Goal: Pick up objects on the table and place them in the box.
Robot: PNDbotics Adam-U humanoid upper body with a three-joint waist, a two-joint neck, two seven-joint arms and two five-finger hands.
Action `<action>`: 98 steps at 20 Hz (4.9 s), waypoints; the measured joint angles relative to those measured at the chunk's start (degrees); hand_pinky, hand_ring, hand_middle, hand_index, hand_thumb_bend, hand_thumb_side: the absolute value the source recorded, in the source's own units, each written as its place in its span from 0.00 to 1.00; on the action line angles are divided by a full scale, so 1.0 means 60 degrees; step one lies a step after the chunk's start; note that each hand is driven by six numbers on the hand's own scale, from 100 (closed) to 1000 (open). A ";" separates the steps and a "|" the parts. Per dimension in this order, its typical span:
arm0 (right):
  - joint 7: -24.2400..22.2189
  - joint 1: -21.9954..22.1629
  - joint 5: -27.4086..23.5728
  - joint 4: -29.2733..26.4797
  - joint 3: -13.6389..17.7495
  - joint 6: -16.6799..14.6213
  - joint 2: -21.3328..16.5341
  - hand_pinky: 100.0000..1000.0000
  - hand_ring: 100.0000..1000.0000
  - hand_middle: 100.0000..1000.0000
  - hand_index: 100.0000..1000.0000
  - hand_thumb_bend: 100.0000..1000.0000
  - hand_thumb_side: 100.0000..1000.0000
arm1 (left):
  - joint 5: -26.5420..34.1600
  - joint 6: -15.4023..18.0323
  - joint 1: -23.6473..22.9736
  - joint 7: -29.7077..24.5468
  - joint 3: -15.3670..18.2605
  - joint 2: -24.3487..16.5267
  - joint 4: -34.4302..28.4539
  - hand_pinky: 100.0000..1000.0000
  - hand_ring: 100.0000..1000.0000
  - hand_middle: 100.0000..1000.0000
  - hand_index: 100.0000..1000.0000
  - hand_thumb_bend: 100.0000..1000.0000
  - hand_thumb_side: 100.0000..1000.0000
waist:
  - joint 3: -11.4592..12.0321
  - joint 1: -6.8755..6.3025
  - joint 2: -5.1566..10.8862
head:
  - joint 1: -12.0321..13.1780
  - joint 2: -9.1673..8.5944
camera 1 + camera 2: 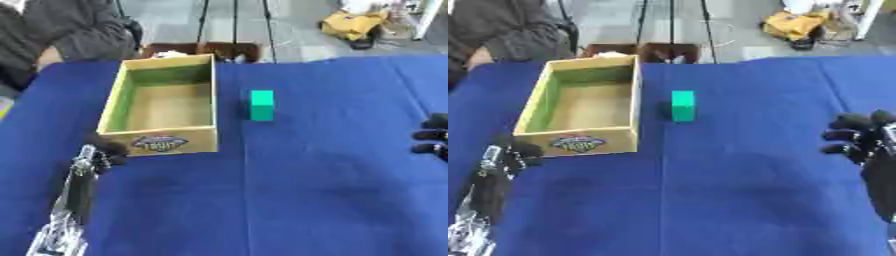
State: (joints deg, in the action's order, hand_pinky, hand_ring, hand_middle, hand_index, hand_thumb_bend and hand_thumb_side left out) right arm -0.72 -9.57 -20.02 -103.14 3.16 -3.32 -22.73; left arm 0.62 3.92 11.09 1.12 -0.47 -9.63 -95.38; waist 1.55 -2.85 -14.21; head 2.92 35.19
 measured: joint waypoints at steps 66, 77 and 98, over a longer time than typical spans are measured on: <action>-0.5071 -0.7285 0.8364 0.8569 -0.1474 -0.4072 -0.1126 0.82 0.97 0.90 0.91 0.22 0.50 | 0.0004 -0.0001 0.0431 -0.0588 -0.0534 -0.0064 -0.0002 0.64 0.65 0.54 0.57 0.30 1.00 | 0.2648 0.0618 -0.0394 | -0.0992 -0.0265; -0.5042 -0.7285 0.8795 0.8714 -0.1597 -0.4269 -0.0759 0.76 0.88 0.82 0.91 0.10 0.35 | 0.0004 0.0010 0.0431 -0.0601 -0.0540 0.0010 -0.0002 0.64 0.65 0.54 0.57 0.30 1.00 | 0.2672 0.0560 -0.0425 | -0.1024 -0.0263; -0.4338 -0.7228 0.9217 0.8770 -0.1649 -0.4311 -0.0711 0.23 0.22 0.56 0.86 0.00 0.05 | 0.0004 0.0010 0.0431 -0.0601 -0.0541 0.0011 -0.0002 0.65 0.65 0.54 0.57 0.30 1.00 | 0.2627 0.0559 -0.0433 | -0.1040 -0.0262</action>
State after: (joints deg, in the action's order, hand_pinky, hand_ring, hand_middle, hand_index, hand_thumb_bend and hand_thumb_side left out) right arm -26.75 -52.94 35.29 -50.52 -6.74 -29.18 -27.00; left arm 0.64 3.98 13.68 -2.49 -3.72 -9.56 -95.39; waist 17.31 0.51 -16.81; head -3.32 33.62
